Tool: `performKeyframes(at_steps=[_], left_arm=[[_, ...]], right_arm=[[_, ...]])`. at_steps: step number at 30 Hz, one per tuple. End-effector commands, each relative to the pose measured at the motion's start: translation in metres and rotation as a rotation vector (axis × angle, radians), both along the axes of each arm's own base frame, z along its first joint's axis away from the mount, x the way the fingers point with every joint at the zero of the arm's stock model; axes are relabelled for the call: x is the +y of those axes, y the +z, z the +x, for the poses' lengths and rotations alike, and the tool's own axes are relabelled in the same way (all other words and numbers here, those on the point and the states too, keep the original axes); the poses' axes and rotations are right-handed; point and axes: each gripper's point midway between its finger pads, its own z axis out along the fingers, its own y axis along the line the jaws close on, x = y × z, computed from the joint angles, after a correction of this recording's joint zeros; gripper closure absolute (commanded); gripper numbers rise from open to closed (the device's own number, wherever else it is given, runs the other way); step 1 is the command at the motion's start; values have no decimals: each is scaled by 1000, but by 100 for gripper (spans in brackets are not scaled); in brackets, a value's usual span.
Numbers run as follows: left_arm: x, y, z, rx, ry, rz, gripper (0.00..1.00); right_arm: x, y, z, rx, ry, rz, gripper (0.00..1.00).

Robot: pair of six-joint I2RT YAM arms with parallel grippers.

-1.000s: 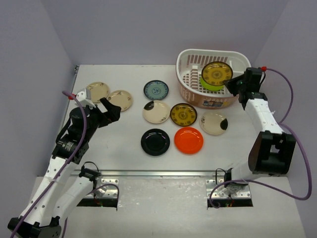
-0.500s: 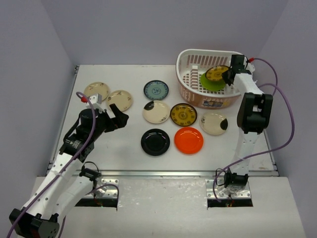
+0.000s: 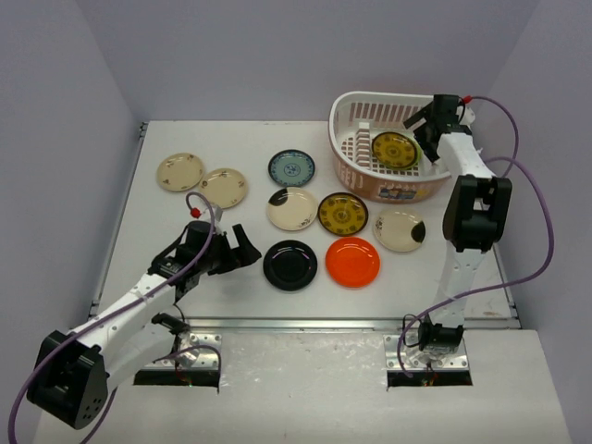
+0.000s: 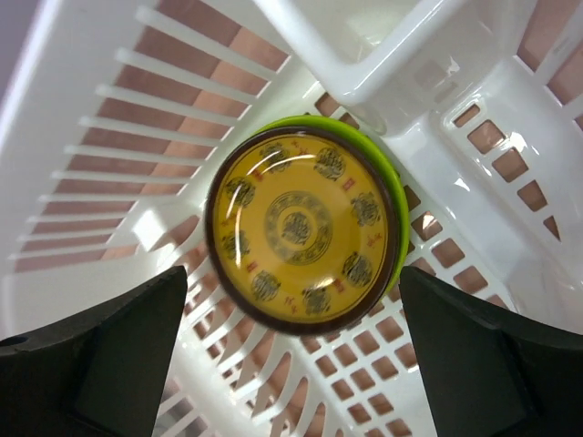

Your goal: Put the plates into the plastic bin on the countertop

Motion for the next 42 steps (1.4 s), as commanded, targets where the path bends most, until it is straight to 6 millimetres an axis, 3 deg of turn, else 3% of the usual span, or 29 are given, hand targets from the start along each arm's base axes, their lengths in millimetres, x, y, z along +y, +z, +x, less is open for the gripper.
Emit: performKeyframes(at_steps=[1,3,4,5,6,8,9,10,13,16,18,20,23,25,26,29,32,35,39,42], left_arm=[[-27,12,10,-66,-28,-75,0],[-32,9,9,-58,-39,-73,0],[-37,6,9,-50,-50,-68,0],[-41,4,9,-46,-56,-62,0],[-41,2,10,-44,-54,-52,1],[-46,-6,15,-28,-60,-7,4],[-47,-12,17,-12,-65,9,7],[-48,-16,19,-6,-67,22,9],[-49,-27,27,2,-71,53,19],[-54,-39,33,16,-93,74,31],[-58,-54,37,49,-106,95,42],[-62,-60,41,58,-109,94,62],[-67,-67,41,77,-118,79,74],[-68,-70,40,96,-116,74,100],[-64,-69,40,101,-95,85,100],[-42,-47,43,45,20,128,100],[-25,-18,34,-14,69,123,100],[-38,26,30,-133,-21,27,100],[-45,77,25,-244,-43,-84,100],[-56,94,22,-253,-87,-143,100]], right_arm=[[14,127,-7,-213,84,-44,1],[28,149,-16,-245,155,-42,1],[51,171,-29,-286,258,-36,1],[73,181,-41,-306,344,-29,1],[90,173,-51,-294,403,-20,1],[155,189,-99,-370,690,-11,1],[168,208,-119,-433,762,-39,1],[183,212,-138,-461,839,-30,1],[229,171,-204,-455,1061,80,1],[239,153,-245,-472,1148,157,1],[238,144,-261,-486,1159,160,1],[236,125,-273,-462,1165,157,1],[232,119,-280,-449,1167,124,1],[230,111,-285,-420,1169,121,1],[228,105,-287,-403,1165,124,1],[231,92,-293,-386,1191,147,1],[241,79,-304,-386,1282,195,1],[258,61,-316,-345,1398,309,3],[285,34,-327,-266,1506,314,5],[300,21,-335,-228,1555,313,9]])
